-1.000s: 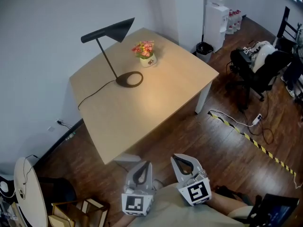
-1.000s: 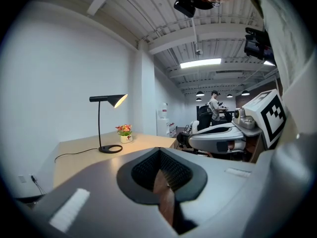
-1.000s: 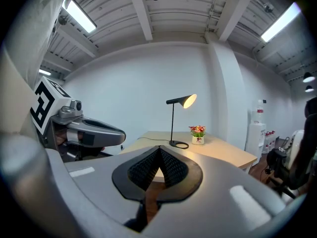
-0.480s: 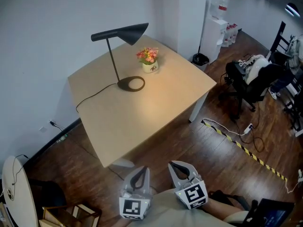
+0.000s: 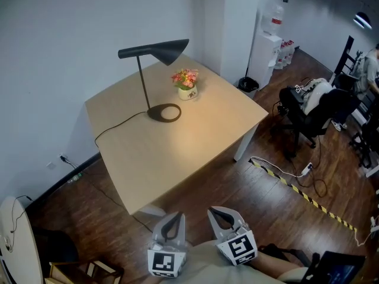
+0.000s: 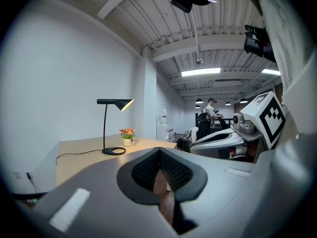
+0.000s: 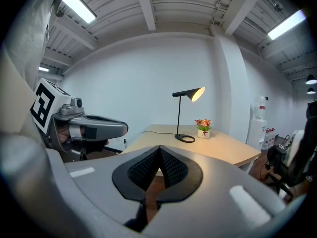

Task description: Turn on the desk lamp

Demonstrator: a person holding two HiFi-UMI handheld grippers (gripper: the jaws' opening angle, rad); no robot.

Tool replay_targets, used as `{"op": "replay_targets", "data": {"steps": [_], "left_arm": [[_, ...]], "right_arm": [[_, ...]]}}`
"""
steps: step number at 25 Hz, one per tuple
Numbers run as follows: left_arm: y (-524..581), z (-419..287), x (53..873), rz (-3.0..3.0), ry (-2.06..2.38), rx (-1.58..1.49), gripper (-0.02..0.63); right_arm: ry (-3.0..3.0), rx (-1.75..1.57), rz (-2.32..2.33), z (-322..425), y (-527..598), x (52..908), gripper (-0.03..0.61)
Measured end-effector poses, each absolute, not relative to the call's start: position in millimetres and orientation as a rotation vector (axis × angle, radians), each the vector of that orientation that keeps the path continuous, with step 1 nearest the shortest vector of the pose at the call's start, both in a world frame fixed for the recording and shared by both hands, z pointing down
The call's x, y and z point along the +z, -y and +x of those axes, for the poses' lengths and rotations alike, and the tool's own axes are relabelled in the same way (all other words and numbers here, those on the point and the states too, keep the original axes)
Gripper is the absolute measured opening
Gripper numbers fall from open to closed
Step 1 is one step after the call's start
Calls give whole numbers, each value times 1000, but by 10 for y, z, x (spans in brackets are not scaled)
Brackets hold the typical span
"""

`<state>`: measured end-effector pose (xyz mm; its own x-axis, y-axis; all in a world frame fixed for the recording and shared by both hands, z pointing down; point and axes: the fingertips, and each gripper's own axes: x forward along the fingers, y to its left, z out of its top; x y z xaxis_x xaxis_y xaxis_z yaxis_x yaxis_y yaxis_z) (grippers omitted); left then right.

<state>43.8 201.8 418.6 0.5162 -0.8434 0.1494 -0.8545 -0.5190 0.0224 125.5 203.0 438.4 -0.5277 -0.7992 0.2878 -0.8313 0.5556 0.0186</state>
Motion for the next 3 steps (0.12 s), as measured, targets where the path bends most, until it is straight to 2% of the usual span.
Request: {"op": "replay_targets", "data": {"steps": [3], "left_arm": [[-2037,444,4183,2655,1495,177,-2]], "right_arm": [[2534,173,1357,1258,-2040,4372,-3]]}}
